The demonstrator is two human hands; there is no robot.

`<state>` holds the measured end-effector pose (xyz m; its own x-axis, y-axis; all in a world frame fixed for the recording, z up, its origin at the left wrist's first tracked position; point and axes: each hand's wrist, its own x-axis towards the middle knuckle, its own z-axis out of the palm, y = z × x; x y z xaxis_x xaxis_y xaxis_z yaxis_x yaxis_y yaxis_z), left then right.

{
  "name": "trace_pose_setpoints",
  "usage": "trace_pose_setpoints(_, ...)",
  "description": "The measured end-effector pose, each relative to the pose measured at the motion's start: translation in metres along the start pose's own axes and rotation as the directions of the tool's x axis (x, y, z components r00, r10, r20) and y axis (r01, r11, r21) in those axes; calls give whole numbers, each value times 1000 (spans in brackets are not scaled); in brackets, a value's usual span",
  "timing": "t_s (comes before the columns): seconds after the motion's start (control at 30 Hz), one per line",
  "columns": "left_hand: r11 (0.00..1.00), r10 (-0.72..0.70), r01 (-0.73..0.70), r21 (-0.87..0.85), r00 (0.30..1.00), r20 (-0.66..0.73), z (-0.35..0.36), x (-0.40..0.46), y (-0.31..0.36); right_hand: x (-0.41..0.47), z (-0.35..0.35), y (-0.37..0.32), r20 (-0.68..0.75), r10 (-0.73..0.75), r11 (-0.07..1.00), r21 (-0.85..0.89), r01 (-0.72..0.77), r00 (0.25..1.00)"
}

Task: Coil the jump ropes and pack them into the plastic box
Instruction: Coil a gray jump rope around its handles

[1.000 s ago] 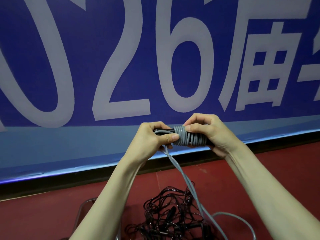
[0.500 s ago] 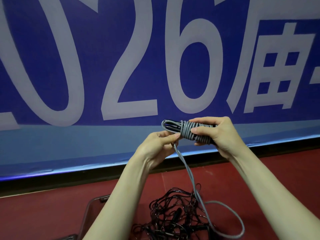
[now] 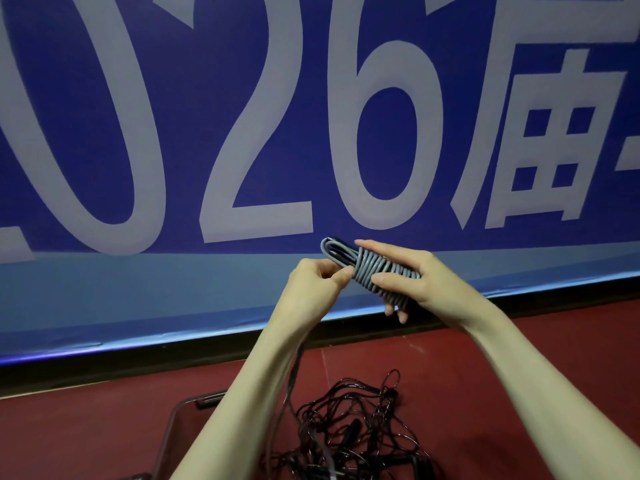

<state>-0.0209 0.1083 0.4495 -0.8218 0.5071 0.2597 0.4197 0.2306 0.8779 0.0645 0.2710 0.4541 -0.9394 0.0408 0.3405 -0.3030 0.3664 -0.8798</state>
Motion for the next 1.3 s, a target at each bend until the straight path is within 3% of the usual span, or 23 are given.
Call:
trace_pose_setpoints(0.23,975,83,-68,209,995,-61,-4,-3,2,-2,4,-6,-46,-12,1000,20,13,999)
trace_pose_setpoints(0.47,949,218,-172,266,963,-156,5,-8,5,2,6,-5,-108,3,992,128,11,994)
trace_pose_setpoints(0.6,933,194,-133,333,968,-160,2,-7,4,2,6,-6,-113,-1,996,88,11,994)
trace_pose_setpoints(0.73,944,124,-78,320,984,-125,2,-8,3,2,9,-1,-110,30,994,104,-18,994)
trace_pose_setpoints(0.83,957,172,-154,247,984,-53,-1,-10,2,3,6,-2,-129,21,998,64,-13,991)
trace_pose_setpoints(0.93,924,223,-228,308,973,53,-9,-9,4,5,-6,-2,-231,-21,999,-31,14,973)
trace_pose_setpoints(1.03,824,300,-331,460,944,140,-15,-7,5,2,-14,1,-300,-43,992,-130,4,953)
trace_pose_setpoints(1.13,591,406,-426,685,891,204,-15,-10,7,0,-10,3,-266,-43,964,-266,-30,963)
trace_pose_setpoints(1.3,440,614,-647,623,723,318,-25,-4,3,-4,-9,-2,-31,138,955,-262,-141,990)
